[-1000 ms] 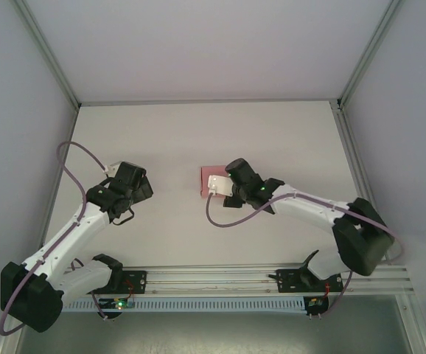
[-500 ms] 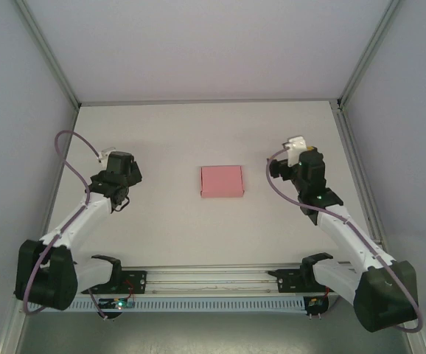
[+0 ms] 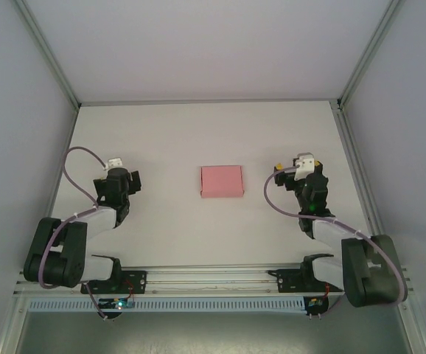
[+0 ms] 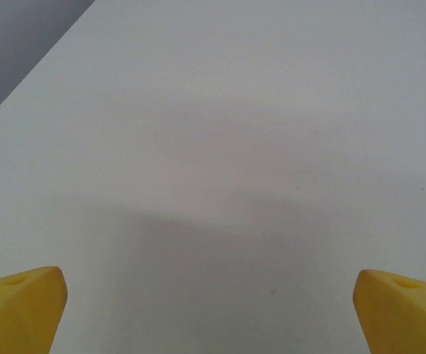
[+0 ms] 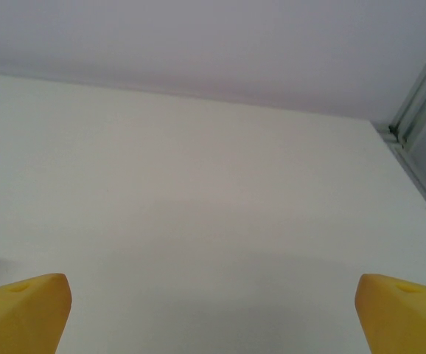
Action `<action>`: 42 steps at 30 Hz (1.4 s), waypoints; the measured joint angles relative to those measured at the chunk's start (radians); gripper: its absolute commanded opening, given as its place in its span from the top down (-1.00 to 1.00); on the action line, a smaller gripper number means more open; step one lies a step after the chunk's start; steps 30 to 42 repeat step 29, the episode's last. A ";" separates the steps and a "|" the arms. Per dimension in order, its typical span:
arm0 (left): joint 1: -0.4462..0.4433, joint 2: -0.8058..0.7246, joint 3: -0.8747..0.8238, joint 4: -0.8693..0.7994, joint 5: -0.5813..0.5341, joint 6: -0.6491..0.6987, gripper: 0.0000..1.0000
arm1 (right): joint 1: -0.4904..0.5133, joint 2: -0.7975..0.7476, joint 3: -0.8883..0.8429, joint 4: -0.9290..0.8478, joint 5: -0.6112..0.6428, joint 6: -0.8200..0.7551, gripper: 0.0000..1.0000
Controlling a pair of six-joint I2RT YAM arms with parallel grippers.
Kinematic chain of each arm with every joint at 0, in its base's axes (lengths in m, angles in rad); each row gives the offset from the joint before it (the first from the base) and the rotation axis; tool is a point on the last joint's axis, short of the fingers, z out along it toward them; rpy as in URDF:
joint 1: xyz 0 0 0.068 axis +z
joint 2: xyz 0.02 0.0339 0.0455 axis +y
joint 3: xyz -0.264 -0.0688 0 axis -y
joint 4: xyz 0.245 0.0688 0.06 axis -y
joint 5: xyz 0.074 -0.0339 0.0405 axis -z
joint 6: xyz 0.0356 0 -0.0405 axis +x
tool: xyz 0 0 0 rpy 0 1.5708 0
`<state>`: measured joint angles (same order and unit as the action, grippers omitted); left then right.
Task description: Assemble paper box
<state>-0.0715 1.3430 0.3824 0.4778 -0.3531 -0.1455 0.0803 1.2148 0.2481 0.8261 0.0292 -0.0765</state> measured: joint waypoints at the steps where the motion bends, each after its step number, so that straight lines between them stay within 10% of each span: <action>1: 0.000 0.011 0.002 0.029 0.008 0.013 -1.00 | 0.000 0.021 0.000 0.024 -0.005 0.000 -0.96; 7: 0.003 0.196 -0.026 0.351 0.112 0.079 -0.99 | -0.027 0.193 0.000 0.163 -0.039 0.001 -0.96; 42: 0.039 0.228 -0.013 0.375 0.192 0.089 -0.99 | -0.089 0.312 0.062 0.196 -0.037 0.072 -0.96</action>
